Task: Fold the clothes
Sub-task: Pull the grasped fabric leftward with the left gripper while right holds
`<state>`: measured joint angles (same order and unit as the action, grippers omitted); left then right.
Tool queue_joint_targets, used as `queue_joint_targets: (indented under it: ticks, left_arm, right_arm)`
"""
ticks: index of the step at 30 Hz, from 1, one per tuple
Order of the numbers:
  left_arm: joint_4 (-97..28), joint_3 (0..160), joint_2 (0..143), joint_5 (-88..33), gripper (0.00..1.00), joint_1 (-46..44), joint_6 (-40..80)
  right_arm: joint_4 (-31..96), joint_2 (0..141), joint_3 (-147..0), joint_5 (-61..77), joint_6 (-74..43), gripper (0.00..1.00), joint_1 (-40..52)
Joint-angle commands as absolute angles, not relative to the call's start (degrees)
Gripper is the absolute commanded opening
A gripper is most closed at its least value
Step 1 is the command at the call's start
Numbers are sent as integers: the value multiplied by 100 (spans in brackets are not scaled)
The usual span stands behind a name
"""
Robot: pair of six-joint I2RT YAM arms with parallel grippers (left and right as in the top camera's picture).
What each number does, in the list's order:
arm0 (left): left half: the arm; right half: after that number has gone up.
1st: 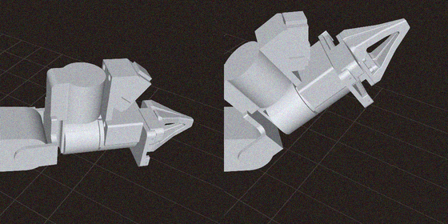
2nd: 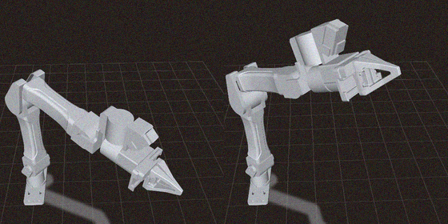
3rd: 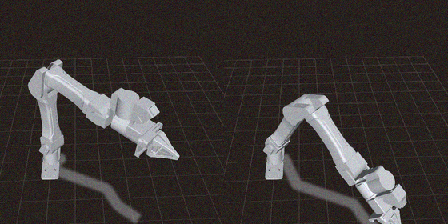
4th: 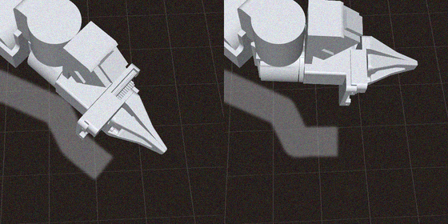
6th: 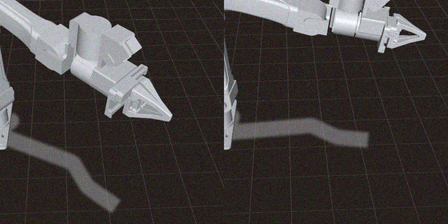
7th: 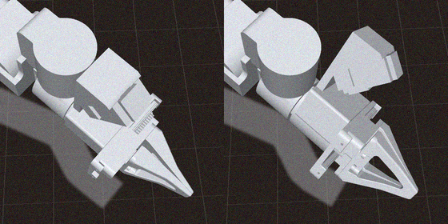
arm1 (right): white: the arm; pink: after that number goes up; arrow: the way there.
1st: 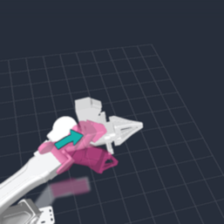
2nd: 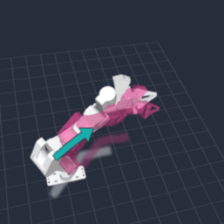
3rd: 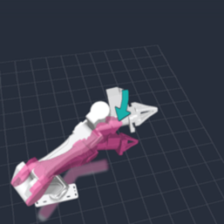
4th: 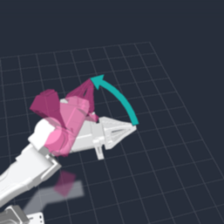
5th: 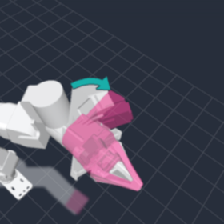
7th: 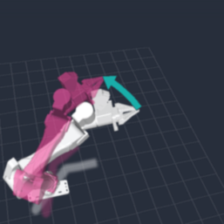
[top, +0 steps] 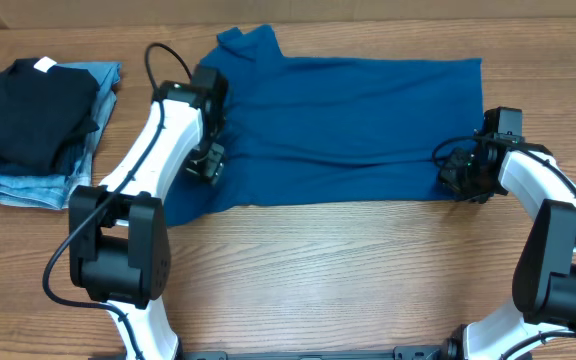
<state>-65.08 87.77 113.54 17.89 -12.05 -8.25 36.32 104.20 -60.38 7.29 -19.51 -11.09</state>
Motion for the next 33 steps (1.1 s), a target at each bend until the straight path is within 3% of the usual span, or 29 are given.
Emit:
queue_joint_targets:
  ticks: [1, 8, 12, 13, 15, 17, 33]
  left_arm:
    - [-6119, 8379, 11354, 1667, 81, -1262, -1446]
    - [-5328, 8029, 11356, 1712, 80, -1260, -1723]
    - [-5050, 7881, 11356, 1712, 68, -1249, -1717]
    - [-5046, 7881, 11356, 1715, 63, -1249, -1719]
    - [-5039, 7881, 11356, 1905, 41, -1249, -1715]
    - [-4998, 7891, 11356, 2394, 29, -1251, -1712]
    - [-3977, 7898, 11356, 2617, 30, -1234, -1678]
  right_arm:
    - [3649, 10497, -5994, 489, -1953, 41, -1125]
    - [3653, 10497, -5996, 486, -1951, 42, -1125]
    - [3653, 10497, -5994, 486, -1951, 43, -1125]
    - [3656, 10497, -5994, 484, -1951, 43, -1125]
    - [3656, 10497, -5994, 486, -1951, 43, -1125]
    - [3653, 10497, -5996, 484, -1951, 42, -1125]
    - [3653, 10497, -5996, 484, -1951, 42, -1125]
